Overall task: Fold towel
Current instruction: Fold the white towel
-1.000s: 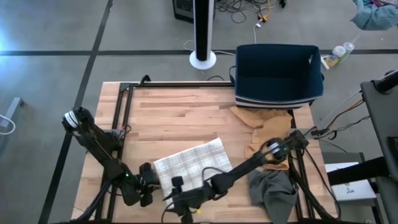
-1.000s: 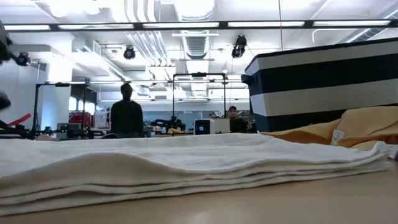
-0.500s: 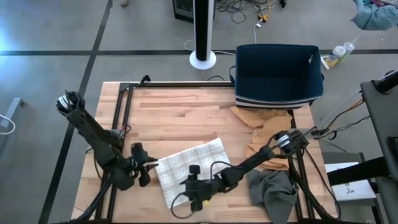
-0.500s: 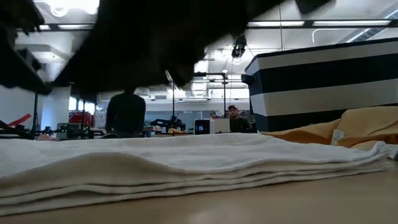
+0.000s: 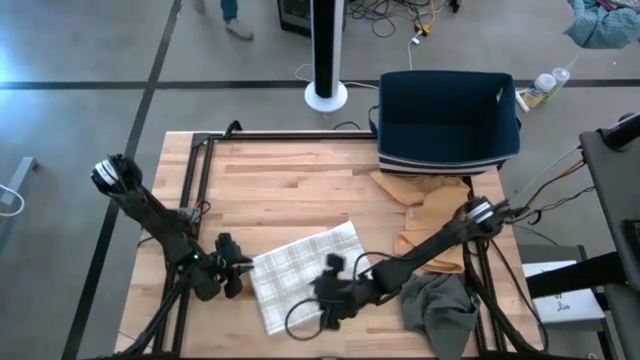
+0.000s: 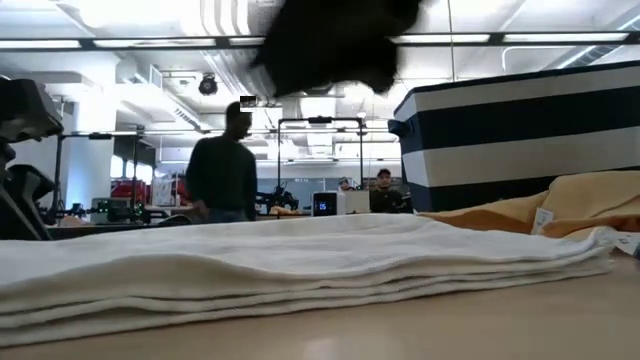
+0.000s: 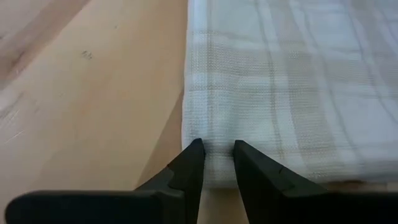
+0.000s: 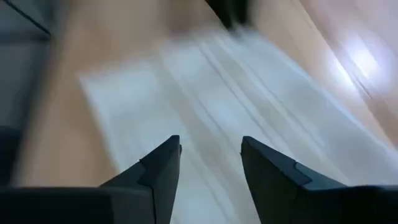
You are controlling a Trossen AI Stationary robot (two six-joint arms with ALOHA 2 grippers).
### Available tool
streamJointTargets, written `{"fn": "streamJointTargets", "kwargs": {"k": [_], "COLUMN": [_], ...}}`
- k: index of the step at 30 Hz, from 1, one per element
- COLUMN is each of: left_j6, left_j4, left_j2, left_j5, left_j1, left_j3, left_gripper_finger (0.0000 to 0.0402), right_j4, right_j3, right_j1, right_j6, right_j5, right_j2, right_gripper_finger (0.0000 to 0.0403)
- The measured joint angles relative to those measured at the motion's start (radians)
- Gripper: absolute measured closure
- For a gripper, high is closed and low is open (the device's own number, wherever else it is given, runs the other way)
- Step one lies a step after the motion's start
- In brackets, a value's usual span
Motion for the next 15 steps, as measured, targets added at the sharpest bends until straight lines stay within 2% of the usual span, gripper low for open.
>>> {"fn": "streamJointTargets", "kwargs": {"k": [2,6,11,15], "left_j6": [-0.003,0.020,0.036,0.024], "left_j4": [0.002,-0.001,-0.028,-0.041], "left_j2": [0.026,0.062,0.089,0.143], "left_j5": [0.021,0.087,0.152,0.177], "left_j1": [-0.002,-0.002,-0.022,-0.055], "left_j3": [0.013,0.054,0.121,0.180], "left_gripper_finger": [0.0315,0.0315,0.0315,0.0315], "right_j4": [-0.167,-0.334,-0.341,-0.387], "right_j3": [-0.004,-0.023,-0.075,-0.082], "right_j1": [-0.002,-0.003,-0.035,-0.078], "right_j6": [0.073,0.138,0.053,-0.045], "right_j5": [0.002,-0.010,-0.112,-0.073], "right_j2": [-0.014,0.004,0.061,0.076], "right_gripper_finger": [0.0245,0.0255,0.0272,0.0289]}}
